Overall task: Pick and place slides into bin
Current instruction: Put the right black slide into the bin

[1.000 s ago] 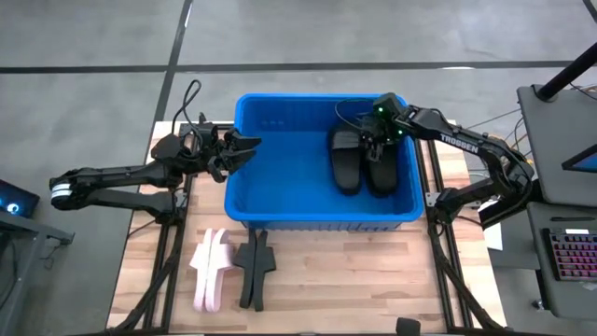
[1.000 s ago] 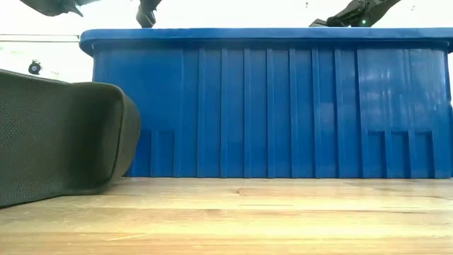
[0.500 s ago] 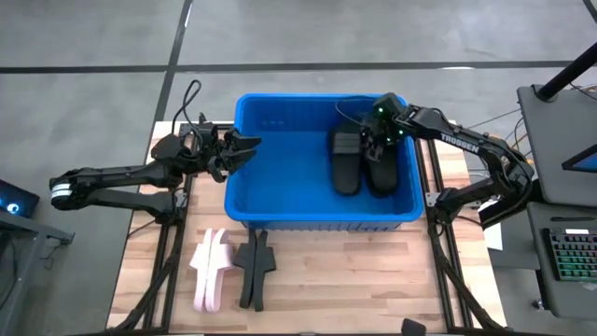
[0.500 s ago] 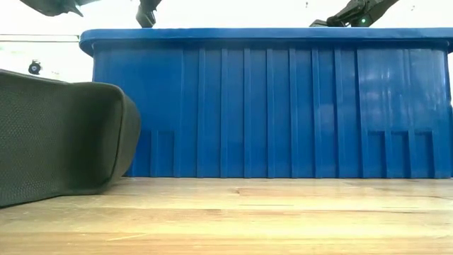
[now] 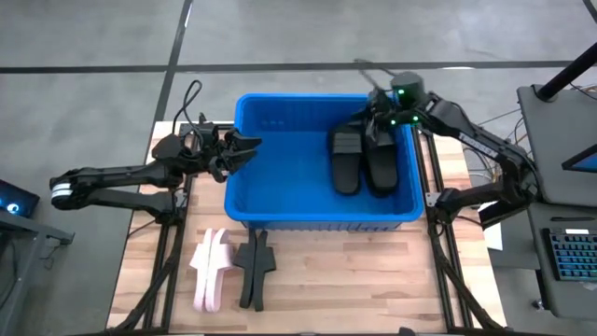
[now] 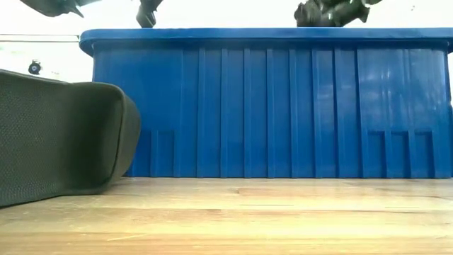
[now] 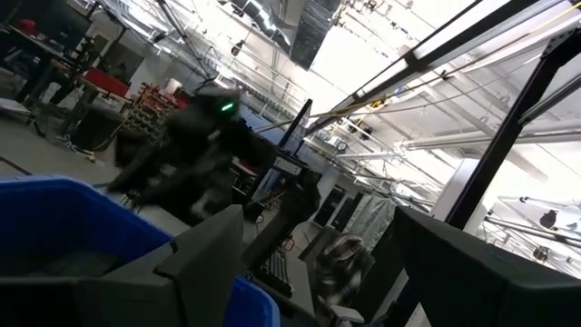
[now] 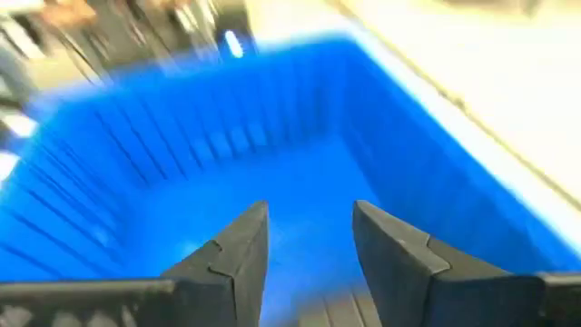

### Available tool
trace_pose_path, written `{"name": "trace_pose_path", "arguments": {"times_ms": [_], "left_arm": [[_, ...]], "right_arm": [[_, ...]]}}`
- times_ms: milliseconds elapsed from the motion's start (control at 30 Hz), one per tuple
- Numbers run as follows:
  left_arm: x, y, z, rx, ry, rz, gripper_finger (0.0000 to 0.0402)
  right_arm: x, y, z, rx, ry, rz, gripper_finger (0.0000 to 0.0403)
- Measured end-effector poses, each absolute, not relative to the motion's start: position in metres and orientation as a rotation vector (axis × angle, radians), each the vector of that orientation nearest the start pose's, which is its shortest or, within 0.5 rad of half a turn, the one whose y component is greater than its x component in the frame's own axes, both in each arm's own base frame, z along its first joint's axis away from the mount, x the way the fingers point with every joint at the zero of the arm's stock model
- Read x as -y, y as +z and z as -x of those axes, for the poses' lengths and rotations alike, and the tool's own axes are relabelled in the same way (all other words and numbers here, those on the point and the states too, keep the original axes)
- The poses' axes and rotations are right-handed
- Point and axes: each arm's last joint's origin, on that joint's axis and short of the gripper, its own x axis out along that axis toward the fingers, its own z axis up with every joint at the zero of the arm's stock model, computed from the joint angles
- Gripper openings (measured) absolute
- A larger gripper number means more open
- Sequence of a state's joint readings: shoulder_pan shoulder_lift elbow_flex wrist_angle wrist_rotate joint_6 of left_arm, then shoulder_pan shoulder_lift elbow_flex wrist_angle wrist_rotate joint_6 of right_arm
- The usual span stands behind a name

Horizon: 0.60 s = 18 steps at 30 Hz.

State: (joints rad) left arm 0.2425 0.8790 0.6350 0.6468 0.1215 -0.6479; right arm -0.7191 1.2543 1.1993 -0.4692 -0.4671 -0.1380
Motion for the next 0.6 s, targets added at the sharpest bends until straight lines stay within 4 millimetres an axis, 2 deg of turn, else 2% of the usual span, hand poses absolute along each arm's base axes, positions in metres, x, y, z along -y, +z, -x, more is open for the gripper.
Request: {"name": "trace_pose_path", "arguments": {"times_ms": [133, 300, 467, 600], "left_arm": [[-0.044, 0.340, -0.192, 0.402, -0.007, 0.570, 0.0270], [-0.047, 0.331, -0.204, 0.356, 0.015, 0.582, 0.0270], [-0.050, 0.323, -0.216, 0.326, 0.027, 0.589, 0.0270], [-0.052, 0.326, -0.224, 0.362, 0.006, 0.580, 0.0270]], "right_arm": [[0.148, 0.384, -0.209, -0.236, -0.155, -0.092, 0.0142], [0.117, 0.403, -0.211, -0.053, -0.059, -0.037, 0.0129], [0.088, 0.404, -0.219, 0.043, 0.043, -0.044, 0.0118], [0.068, 0.393, -0.227, 0.034, 0.016, -0.056, 0.0108]]}}
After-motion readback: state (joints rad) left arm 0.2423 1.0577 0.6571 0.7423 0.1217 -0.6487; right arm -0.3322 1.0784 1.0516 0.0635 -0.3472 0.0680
